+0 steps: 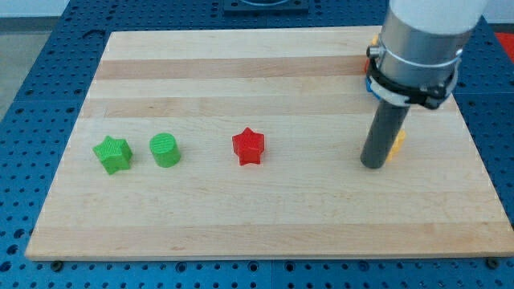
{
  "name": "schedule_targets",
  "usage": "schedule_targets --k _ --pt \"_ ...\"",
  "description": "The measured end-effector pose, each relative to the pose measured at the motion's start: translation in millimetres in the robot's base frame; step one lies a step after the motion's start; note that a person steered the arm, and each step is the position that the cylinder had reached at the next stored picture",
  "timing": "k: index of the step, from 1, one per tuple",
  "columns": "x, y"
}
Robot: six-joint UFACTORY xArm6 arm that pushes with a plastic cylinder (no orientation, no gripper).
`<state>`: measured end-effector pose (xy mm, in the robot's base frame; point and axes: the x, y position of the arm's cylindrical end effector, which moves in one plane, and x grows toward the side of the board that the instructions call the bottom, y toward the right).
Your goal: Move the yellow heart down to the blue triangle
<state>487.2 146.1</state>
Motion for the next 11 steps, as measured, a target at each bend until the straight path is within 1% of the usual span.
schedule_targets --k 1,2,3,4,5,6,7,8,11 --pt "-22.0 11.8" --pt "-17.9 16.1" --pt "-2.1 16.9" --pt "-5.1 32.3" --pt "-26.0 42.0" --pt "-31.4 44.5" --pt "-13.3 64.5" --pt "-12.5 91.1" --pt "-44.6 91.5"
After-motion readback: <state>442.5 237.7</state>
